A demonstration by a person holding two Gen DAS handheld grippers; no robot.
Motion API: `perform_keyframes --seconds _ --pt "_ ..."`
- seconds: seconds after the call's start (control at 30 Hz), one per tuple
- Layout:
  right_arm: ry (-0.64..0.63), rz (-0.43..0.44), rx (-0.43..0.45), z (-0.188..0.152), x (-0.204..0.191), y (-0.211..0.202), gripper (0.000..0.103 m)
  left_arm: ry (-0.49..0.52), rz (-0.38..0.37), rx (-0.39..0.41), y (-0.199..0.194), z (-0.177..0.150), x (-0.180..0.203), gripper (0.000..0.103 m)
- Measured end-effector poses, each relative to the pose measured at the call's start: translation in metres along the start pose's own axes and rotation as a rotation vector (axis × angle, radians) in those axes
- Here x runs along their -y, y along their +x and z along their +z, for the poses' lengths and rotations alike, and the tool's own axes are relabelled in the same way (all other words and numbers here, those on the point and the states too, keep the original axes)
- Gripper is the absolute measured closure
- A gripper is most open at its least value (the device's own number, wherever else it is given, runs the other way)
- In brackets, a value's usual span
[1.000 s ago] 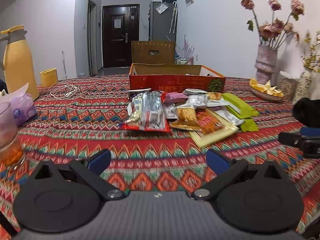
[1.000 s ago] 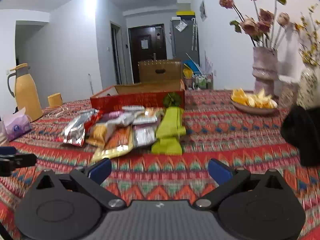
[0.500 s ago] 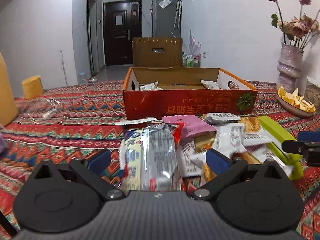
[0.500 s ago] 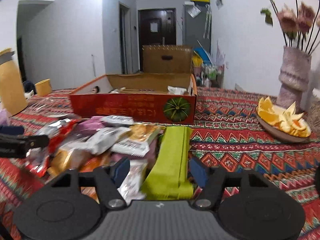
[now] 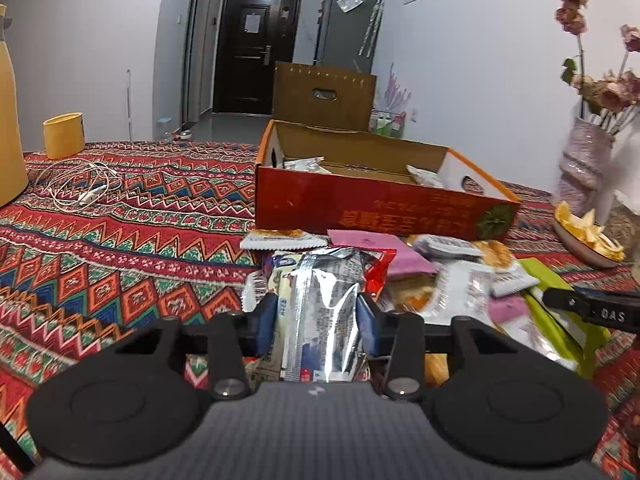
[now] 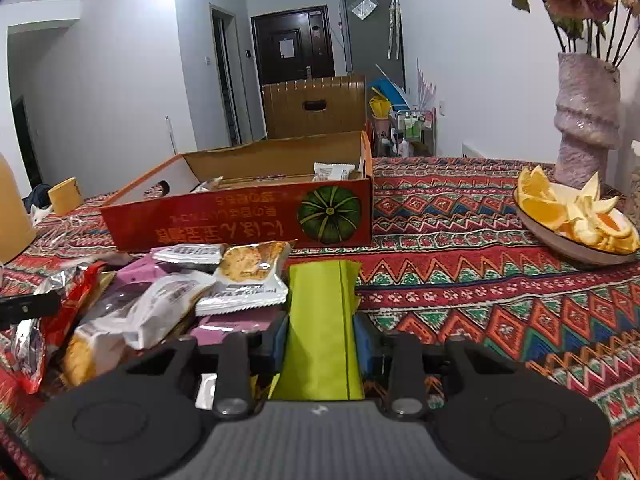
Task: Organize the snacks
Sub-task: 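Grasp the lime-green bar with right tool while left grasps silver packet, then carry both packets to the orange box and release them inside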
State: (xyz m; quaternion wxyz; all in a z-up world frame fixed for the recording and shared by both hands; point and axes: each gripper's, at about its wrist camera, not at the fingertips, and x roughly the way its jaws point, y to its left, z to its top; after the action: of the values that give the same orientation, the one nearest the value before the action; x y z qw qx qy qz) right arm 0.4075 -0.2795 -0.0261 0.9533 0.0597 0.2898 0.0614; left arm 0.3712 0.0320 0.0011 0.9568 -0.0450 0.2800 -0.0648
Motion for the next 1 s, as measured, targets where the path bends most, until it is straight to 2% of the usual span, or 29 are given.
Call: perform_keyframes --seconds 0.17,0.3,0.4,0.57,0.8,1.0 --pt "-0.014 -0.020 0.039 -0.016 -0.007 -0.048 0.070 -0.040 -0.029 0.004 -0.052 -0.021 0.000 0.068" --pt "0.007 0.010 0.039 -0.040 -0.013 -0.089 0.070 -0.057 -0.021 0.002 -0.090 -0.043 0.002 0.068" --pt "-0.017 0.045 0.007 -0.062 -0.023 -0.109 0.070 -0.056 -0.038 -0.056 -0.108 -0.058 0.008 0.068" --pt "-0.037 0.070 -0.052 -0.088 -0.036 -0.126 0.070 -0.037 -0.048 -0.066 -0.131 -0.074 0.017 0.068" --pt "-0.046 0.095 -0.011 -0.096 -0.046 -0.158 0.070 -0.040 -0.039 -0.017 -0.159 -0.078 0.019 0.068" --pt "-0.043 0.100 0.043 -0.094 -0.047 -0.180 0.070 -0.036 -0.059 0.012 -0.173 -0.075 0.022 0.068"
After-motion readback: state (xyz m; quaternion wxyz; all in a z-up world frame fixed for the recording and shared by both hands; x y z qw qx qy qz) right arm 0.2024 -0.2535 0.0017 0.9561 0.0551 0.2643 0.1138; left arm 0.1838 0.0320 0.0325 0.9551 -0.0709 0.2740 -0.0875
